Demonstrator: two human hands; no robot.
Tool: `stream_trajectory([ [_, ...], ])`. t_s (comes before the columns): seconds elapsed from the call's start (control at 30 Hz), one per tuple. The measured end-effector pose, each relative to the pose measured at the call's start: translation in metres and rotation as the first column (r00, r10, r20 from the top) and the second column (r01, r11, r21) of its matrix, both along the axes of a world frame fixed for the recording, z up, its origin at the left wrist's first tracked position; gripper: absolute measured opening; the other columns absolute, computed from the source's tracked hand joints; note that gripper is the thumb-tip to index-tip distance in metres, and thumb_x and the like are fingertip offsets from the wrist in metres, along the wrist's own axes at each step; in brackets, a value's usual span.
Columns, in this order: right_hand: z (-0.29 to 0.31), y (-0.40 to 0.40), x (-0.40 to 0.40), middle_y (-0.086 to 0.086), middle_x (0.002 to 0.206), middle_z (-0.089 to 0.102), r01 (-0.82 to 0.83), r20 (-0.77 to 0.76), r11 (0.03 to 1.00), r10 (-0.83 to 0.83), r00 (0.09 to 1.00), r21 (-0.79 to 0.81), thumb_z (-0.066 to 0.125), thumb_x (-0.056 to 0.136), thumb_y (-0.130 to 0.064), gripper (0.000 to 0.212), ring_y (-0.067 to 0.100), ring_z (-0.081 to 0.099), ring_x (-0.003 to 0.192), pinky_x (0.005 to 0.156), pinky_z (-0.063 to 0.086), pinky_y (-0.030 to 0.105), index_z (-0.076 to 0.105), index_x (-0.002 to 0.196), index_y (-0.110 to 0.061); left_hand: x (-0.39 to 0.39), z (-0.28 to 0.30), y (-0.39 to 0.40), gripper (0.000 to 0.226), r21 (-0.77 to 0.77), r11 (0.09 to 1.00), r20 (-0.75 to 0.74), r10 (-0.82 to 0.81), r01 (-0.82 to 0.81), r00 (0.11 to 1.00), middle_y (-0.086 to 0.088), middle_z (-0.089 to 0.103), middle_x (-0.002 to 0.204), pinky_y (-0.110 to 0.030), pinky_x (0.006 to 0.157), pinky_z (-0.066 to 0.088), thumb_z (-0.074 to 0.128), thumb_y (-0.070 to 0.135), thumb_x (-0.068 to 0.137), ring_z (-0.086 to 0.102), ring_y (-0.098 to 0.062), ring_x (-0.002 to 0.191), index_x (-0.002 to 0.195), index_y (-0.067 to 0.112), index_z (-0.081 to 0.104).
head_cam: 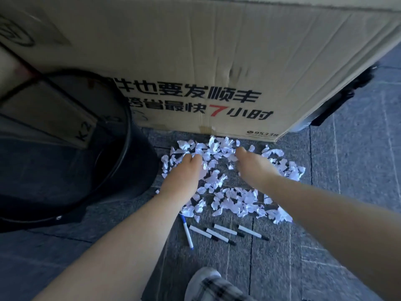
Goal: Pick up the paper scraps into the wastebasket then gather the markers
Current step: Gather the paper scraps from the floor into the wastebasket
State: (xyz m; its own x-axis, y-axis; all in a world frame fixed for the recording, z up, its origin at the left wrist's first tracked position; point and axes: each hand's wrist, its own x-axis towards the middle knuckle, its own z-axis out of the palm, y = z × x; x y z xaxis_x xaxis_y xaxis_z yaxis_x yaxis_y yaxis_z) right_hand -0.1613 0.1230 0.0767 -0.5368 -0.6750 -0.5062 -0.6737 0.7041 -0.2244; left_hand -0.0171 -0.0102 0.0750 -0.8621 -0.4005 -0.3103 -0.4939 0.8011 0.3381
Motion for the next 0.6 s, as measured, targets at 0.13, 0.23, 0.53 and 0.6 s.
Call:
stream_trajectory([
  [0.13, 0.043, -0.01, -0.005, 0.002, 0.056, 0.04, -0.003, -0.05, 0.997, -0.001, 0.999, -0.081, 0.041, 0.091, 0.0, 0.023, 0.022, 0.045, 0.05, 0.041, 0.032, 0.028, 0.037, 0.114, -0.003, -0.016, 0.058, -0.002, 0.023, -0.009, 1.0, -0.074, -0.011, 0.011, 0.997, -0.006, 0.038, 0.087, -0.044, 0.055, 0.039, 0.042, 0.008, 0.096, 0.047, -0.032, 0.063, 0.083, 0.017, 0.024],
  [0.23, 0.08, -0.022, -0.003, 0.004, 0.059, 0.043, 0.003, -0.069, 0.992, -0.011, 0.998, -0.123, 0.041, 0.091, -0.001, 0.02, 0.025, 0.05, 0.055, 0.045, 0.037, 0.032, 0.037, 0.11, -0.004, -0.023, 0.096, -0.008, 0.022, -0.04, 0.999, -0.159, -0.023, 0.017, 0.987, -0.001, 0.034, 0.083, -0.044, 0.059, 0.041, 0.041, 0.01, 0.096, 0.048, -0.031, 0.066, 0.082, 0.017, 0.026],
  [0.53, 0.19, -0.08, 0.027, 0.005, 0.069, 0.046, -0.03, -0.044, 0.941, 0.016, 0.999, -0.338, 0.033, 0.098, -0.014, 0.004, 0.025, 0.046, 0.061, 0.051, 0.035, 0.031, 0.034, 0.096, -0.01, 0.002, 0.204, -0.065, 0.014, -0.103, 0.981, -0.366, 0.115, -0.163, 0.924, -0.008, 0.038, 0.086, -0.044, 0.066, 0.042, 0.043, 0.018, 0.095, 0.047, -0.038, 0.075, 0.091, 0.005, 0.043],
  [0.6, 0.202, -0.098, 0.039, 0.003, 0.059, 0.039, -0.059, -0.053, 0.924, 0.042, 0.998, -0.379, 0.033, 0.097, -0.01, 0.01, 0.022, 0.038, 0.049, 0.042, 0.023, 0.029, 0.028, 0.089, -0.01, 0.02, 0.214, -0.085, 0.017, -0.112, 0.962, -0.369, 0.193, -0.249, 0.909, -0.011, 0.043, 0.09, -0.043, 0.065, 0.044, 0.044, 0.019, 0.095, 0.05, -0.039, 0.076, 0.092, 0.003, 0.044],
])
